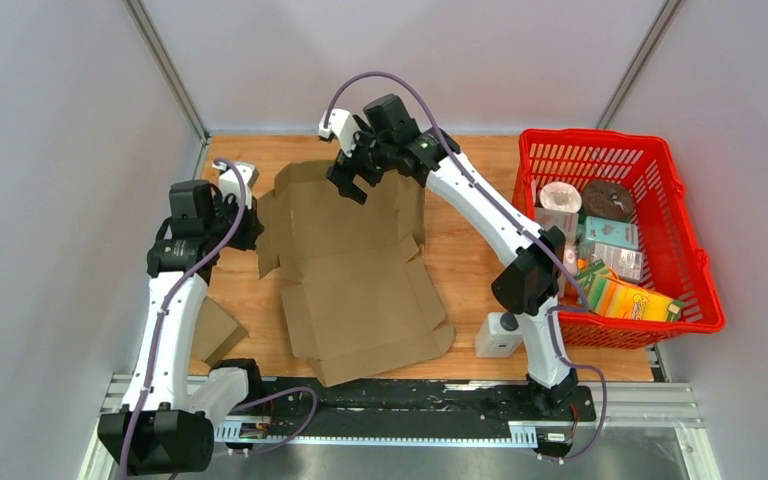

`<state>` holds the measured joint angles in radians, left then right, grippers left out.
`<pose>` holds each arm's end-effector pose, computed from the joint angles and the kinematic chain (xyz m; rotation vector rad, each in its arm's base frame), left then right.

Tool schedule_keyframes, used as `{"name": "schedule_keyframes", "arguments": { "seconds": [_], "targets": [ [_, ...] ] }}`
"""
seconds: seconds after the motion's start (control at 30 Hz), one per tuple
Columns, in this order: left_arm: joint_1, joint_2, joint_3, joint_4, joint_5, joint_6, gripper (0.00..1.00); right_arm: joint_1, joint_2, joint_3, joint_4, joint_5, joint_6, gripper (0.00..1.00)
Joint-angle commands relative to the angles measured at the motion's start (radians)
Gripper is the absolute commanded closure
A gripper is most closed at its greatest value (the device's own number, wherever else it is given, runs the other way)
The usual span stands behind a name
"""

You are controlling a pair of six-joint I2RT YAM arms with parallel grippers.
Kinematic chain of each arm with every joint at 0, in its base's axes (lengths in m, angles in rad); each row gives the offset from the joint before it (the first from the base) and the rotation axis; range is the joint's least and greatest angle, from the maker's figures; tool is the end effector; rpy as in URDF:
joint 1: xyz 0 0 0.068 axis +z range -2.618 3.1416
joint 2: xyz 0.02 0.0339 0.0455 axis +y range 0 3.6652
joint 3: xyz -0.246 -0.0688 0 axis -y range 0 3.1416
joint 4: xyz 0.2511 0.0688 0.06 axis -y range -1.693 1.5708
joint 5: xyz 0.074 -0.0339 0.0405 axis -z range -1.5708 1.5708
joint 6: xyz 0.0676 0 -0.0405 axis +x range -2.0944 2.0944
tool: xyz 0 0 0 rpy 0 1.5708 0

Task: Fold the paper box

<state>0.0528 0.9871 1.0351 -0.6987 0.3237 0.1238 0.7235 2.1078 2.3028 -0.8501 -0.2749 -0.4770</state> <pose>0.2430 -0.0087 0.3071 0.2545 2.1796 -0.2602 0.3557 0.3387 0.3477 -1.3836 1.7525 0.4408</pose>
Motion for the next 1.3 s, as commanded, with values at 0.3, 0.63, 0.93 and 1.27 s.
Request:
{"name": "schedule_keyframes", "arguments": {
  "seconds": [0.3,0.63,0.93,1.27],
  "targets": [
    [-0.027,-0.027,-0.023,0.056,0.084,0.165,1.0,-0.062,0.171,0.142,0.083,-0.073,-0.067,0.0],
    [-0.048,-0.022,-0.037,0.051,0.043,0.206,1.0,-0.085,0.224,0.187,0.138,-0.075,-0.061,0.0],
    [-0.048,-0.027,-0.043,0.08,-0.032,0.209,1.0,-0.107,0.255,0.224,0.024,-0.237,-0.022,0.31],
    [-0.05,0.024,-0.04,0.28,-0.063,0.137,1.0,-0.111,0.034,-0.043,0.149,-0.402,0.138,0.92]
  ]
}}
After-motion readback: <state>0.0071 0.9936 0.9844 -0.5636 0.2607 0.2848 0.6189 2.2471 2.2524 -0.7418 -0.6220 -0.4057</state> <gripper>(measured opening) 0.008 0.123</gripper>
